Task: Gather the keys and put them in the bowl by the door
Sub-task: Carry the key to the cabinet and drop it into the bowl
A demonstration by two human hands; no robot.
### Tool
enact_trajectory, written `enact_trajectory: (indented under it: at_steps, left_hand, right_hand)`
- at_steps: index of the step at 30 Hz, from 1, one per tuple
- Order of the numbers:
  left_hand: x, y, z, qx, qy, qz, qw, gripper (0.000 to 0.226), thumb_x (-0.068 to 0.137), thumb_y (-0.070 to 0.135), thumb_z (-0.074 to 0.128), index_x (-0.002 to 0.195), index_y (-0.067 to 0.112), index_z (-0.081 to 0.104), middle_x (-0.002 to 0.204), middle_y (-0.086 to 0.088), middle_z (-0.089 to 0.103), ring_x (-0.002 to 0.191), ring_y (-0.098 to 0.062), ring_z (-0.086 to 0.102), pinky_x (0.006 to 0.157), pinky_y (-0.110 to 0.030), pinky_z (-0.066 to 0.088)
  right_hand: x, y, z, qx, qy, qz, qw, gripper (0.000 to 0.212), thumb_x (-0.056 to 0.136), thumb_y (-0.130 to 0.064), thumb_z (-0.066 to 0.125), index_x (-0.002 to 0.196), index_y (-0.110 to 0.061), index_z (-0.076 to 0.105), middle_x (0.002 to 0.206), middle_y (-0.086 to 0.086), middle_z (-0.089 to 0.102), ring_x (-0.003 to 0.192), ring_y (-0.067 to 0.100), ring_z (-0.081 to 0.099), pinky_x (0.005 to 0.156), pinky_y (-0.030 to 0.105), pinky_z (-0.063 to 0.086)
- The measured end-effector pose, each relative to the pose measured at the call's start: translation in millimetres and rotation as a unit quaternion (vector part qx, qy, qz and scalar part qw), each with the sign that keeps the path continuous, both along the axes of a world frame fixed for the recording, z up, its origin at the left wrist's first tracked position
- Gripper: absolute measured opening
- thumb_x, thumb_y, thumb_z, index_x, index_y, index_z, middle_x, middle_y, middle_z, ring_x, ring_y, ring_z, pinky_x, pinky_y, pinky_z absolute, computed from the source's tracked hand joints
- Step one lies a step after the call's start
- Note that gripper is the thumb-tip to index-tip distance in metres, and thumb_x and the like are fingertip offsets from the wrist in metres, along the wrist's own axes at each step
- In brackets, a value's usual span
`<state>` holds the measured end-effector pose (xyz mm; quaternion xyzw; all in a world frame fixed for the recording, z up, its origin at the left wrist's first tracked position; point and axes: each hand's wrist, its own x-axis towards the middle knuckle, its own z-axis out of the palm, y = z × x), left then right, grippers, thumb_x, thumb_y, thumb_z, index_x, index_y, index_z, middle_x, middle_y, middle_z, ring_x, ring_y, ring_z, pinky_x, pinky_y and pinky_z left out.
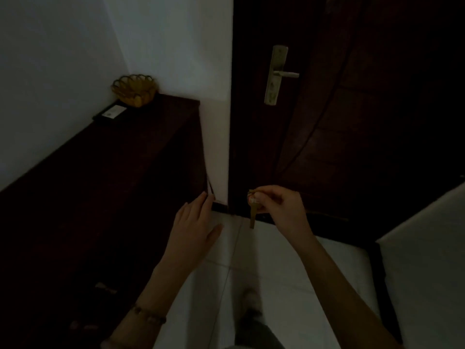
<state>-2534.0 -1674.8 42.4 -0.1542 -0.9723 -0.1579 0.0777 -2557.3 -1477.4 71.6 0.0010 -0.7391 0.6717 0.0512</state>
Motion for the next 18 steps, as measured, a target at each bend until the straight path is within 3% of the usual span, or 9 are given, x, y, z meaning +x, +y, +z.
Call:
enact_trajectory:
  at_steps: [8,13,18]
  left_hand:
    - [-98,30,12,0.002,0.004,0.106,0.994,0.066,0.085,0.030,0.064,0.138,0.004,0.035,0.142,-0.019,0.040,0.127,-0.034,0.041,0.105,-0.045,0.030]
    - [-140,29,15,-0.008,-0.007,0.151,0.988,0.066,0.089,0.038,0.054,0.142,0.007,0.028,0.149,-0.017,0.028,0.133,-0.032,0.032,0.109,-0.044,0.025]
    - [-192,10,11,-0.001,-0.005,0.186,0.983,0.067,0.089,0.037,0.055,0.142,0.007,0.028,0.149,-0.017,0.028,0.134,-0.032,0.031,0.110,-0.043,0.022]
  right_hand:
    - [-128,25,16,-0.026,0.006,0.095,0.995,0.022,0.084,-0.003,0.061,0.078,-0.023,0.069,0.078,-0.004,0.070,0.071,0.005,0.068,0.059,0.016,0.054]
    - [-189,15,13,-0.027,-0.007,0.135,0.991,0.018,0.084,-0.005,0.062,0.079,-0.020,0.069,0.080,-0.002,0.070,0.072,0.005,0.068,0.060,0.016,0.054]
    - [-252,-13,5,-0.017,-0.017,0.164,0.986,0.014,0.084,-0.005,0.061,0.083,-0.017,0.069,0.083,0.000,0.071,0.076,0.008,0.068,0.064,0.019,0.056]
